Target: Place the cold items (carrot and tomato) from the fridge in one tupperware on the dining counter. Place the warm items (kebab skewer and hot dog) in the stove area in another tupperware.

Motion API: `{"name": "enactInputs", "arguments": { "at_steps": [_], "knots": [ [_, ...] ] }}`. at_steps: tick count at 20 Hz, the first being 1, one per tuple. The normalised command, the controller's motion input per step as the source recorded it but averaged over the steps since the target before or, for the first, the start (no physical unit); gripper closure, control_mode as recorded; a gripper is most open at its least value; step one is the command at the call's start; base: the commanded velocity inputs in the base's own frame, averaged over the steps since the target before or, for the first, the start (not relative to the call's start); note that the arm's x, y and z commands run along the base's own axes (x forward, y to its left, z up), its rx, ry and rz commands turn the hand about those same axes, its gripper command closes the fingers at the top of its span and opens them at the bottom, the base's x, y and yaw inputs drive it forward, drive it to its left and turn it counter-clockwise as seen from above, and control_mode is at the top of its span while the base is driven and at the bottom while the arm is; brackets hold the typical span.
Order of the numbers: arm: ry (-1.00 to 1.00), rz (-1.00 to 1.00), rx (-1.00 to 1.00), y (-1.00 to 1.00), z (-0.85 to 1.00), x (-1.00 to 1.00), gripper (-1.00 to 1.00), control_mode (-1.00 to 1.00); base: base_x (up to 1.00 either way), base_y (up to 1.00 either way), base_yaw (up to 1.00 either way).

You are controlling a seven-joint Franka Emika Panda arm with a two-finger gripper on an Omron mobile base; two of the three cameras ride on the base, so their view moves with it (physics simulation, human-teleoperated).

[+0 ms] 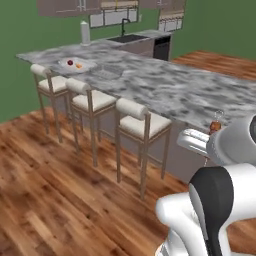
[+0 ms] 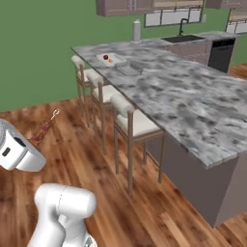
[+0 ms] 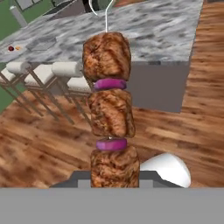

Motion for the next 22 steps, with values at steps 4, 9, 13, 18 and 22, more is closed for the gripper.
{"name": "enactInputs", "arguments": {
  "at_steps": [4, 9, 13, 18, 22],
  "knots": [
    [0.00, 0.00, 0.00, 0.00, 0.00, 0.00, 1.00, 1.00, 0.57, 1.00, -0.37],
    [0.00, 0.00, 0.00, 0.00, 0.00, 0.00, 1.00, 1.00, 0.57, 1.00, -0.37],
    [0.00, 0.00, 0.00, 0.00, 0.00, 0.00, 1.00, 1.00, 0.57, 1.00, -0.38],
    [0.00, 0.00, 0.00, 0.00, 0.00, 0.00, 1.00, 1.00, 0.58, 1.00, -0.39],
    [0.00, 0.00, 0.00, 0.00, 0.00, 0.00, 1.00, 1.00, 0.60, 1.00, -0.38]
  ]
}}
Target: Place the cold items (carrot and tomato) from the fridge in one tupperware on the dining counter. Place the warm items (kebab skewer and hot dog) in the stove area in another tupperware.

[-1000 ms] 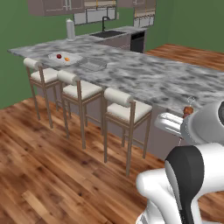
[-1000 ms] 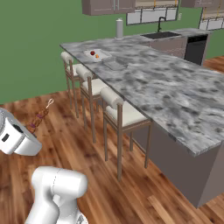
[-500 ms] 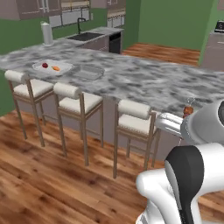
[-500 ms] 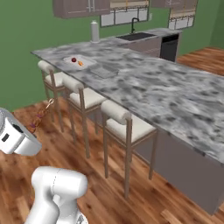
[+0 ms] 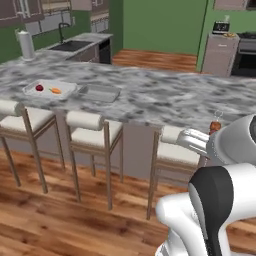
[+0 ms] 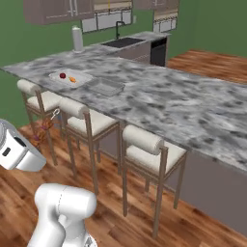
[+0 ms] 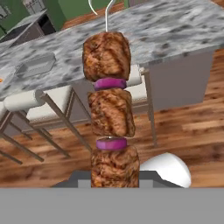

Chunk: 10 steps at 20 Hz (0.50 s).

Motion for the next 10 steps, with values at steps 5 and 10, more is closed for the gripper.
{"name": "enactInputs", "arguments": {
  "at_steps": [5, 10],
  "knots": [
    [0.00, 0.00, 0.00, 0.00, 0.00, 0.00, 1.00, 1.00, 0.63, 1.00, -0.37],
    [0.00, 0.00, 0.00, 0.00, 0.00, 0.00, 1.00, 1.00, 0.68, 0.99, -0.38]
  ]
}}
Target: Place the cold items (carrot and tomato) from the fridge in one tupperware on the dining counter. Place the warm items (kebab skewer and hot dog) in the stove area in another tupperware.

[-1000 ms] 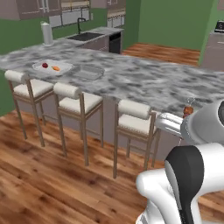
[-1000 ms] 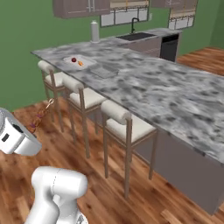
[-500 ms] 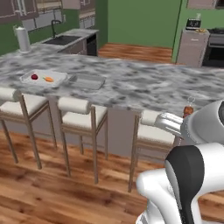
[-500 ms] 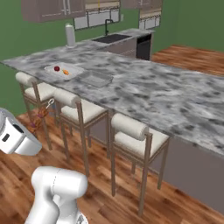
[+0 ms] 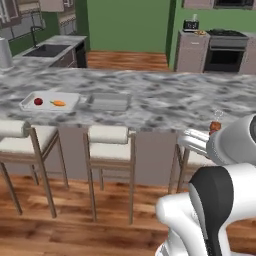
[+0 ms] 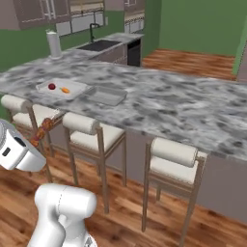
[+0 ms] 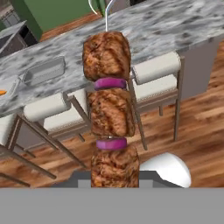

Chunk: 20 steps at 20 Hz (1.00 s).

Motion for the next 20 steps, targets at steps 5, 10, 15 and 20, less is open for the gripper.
{"name": "enactInputs", "arguments": {
  "at_steps": [5, 10, 15, 20],
  "knots": [
    [0.00, 0.00, 0.00, 0.00, 0.00, 0.00, 1.00, 1.00, 0.75, 0.90, -0.39],
    [0.00, 0.00, 0.00, 0.00, 0.00, 0.00, 1.00, 1.00, 0.80, 0.73, -0.36],
    [0.00, 0.00, 0.00, 0.00, 0.00, 0.00, 1.00, 1.00, 0.82, 0.37, -0.26],
    [0.00, 0.00, 0.00, 0.00, 0.00, 0.00, 1.00, 1.00, 0.79, 0.02, -0.14]
  ]
}}
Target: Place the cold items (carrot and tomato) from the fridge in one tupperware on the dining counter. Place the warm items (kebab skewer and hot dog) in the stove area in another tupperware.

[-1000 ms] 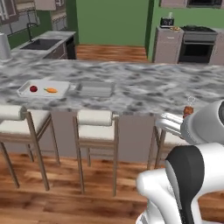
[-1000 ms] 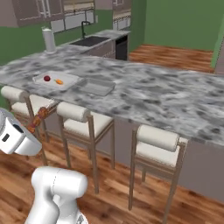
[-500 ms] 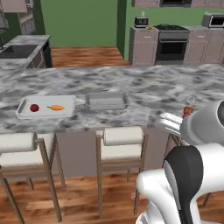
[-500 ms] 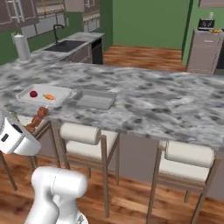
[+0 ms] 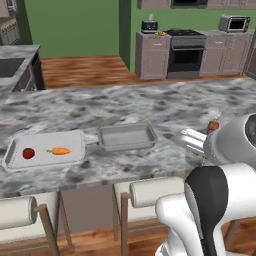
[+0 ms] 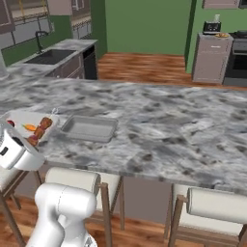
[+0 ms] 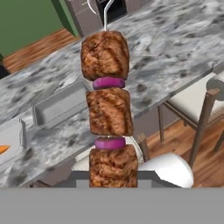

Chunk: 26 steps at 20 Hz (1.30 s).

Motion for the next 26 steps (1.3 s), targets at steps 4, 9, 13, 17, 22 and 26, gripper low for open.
{"name": "enactInputs", "arguments": {
  "at_steps": [4, 9, 13, 17, 22, 26],
  "knots": [
    [0.00, 0.00, 0.00, 0.00, 0.00, 0.00, 1.00, 1.00, 0.84, 0.00, -0.06],
    [0.18, 0.01, -0.01, 0.07, 0.00, 0.40, 1.00, -1.00, 0.58, 0.07, -0.01],
    [0.33, 0.28, 0.00, 0.22, 0.01, 0.99, 1.00, -1.00, 0.00, 0.00, 0.00],
    [0.16, 0.46, 0.00, 0.15, 0.00, 0.82, 1.00, -1.00, 0.00, 0.00, 0.00],
    [0.09, 0.55, -0.01, 0.05, -0.01, 0.68, 1.00, -1.00, 0.00, 0.00, 0.00],
    [0.06, 0.61, -0.02, 0.00, -0.15, 0.61, 1.00, -1.00, 0.00, 0.00, 0.00]
  ]
}}
